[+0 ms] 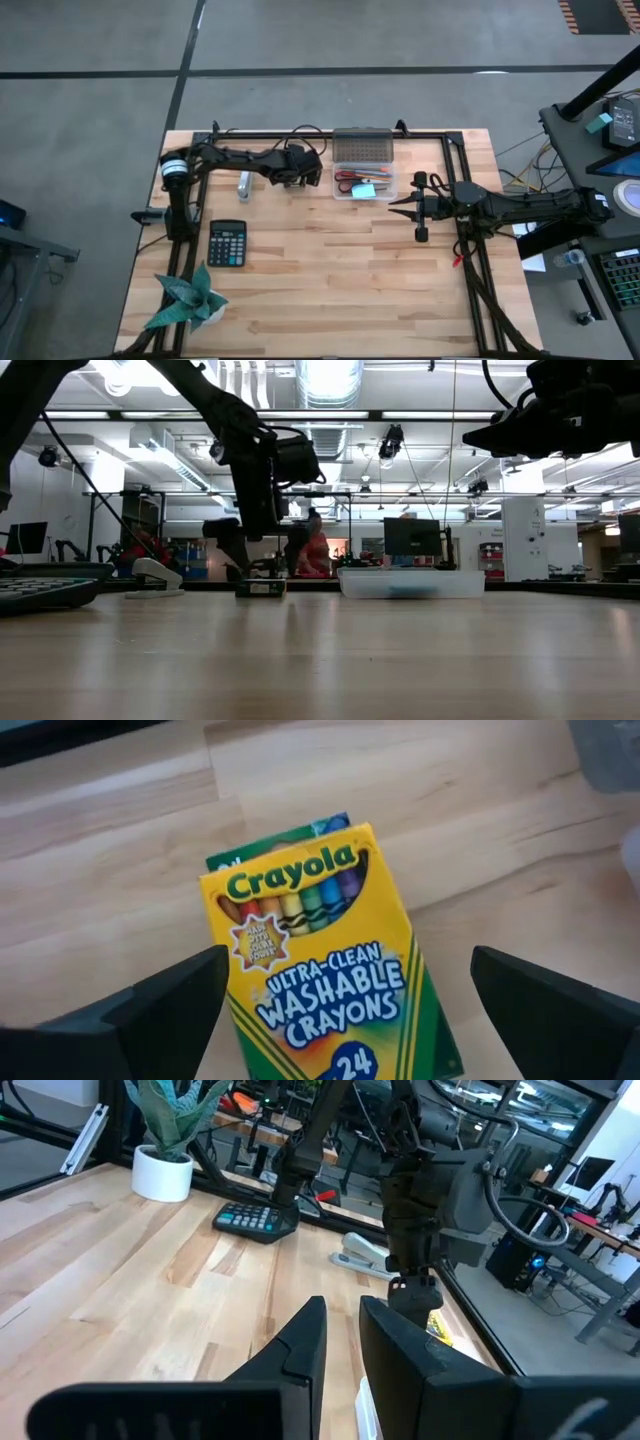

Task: Pack school essentials
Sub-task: Put the box of crayons into the transparent supply box

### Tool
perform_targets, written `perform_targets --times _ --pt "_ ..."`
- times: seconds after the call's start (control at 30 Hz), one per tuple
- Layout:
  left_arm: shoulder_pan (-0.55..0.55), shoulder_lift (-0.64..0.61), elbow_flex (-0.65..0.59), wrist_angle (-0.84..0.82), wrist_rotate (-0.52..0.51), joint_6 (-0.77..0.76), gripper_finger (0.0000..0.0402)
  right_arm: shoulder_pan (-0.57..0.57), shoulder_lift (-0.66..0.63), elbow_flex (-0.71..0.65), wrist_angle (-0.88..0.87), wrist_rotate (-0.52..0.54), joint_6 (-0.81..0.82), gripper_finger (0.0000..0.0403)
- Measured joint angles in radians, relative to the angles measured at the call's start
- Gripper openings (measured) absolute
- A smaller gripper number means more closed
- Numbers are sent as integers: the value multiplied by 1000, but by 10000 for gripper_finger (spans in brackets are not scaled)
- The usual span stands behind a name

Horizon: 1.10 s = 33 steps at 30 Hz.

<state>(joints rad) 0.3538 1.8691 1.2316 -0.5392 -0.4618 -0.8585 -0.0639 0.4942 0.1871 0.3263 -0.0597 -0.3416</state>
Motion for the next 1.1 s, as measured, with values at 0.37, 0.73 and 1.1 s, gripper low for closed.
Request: perform_targets --times 0.37,0.73,1.1 --pt "0 19 -1 -2 -16 0 396 0 0 0 -2 0 0 54" --pt "2 14 -1 -42 -28 -1 396 0 0 0 -6 1 -10 54" --pt "6 15 -1 -40 -28 -27 396 0 0 0 -7 1 -8 54"
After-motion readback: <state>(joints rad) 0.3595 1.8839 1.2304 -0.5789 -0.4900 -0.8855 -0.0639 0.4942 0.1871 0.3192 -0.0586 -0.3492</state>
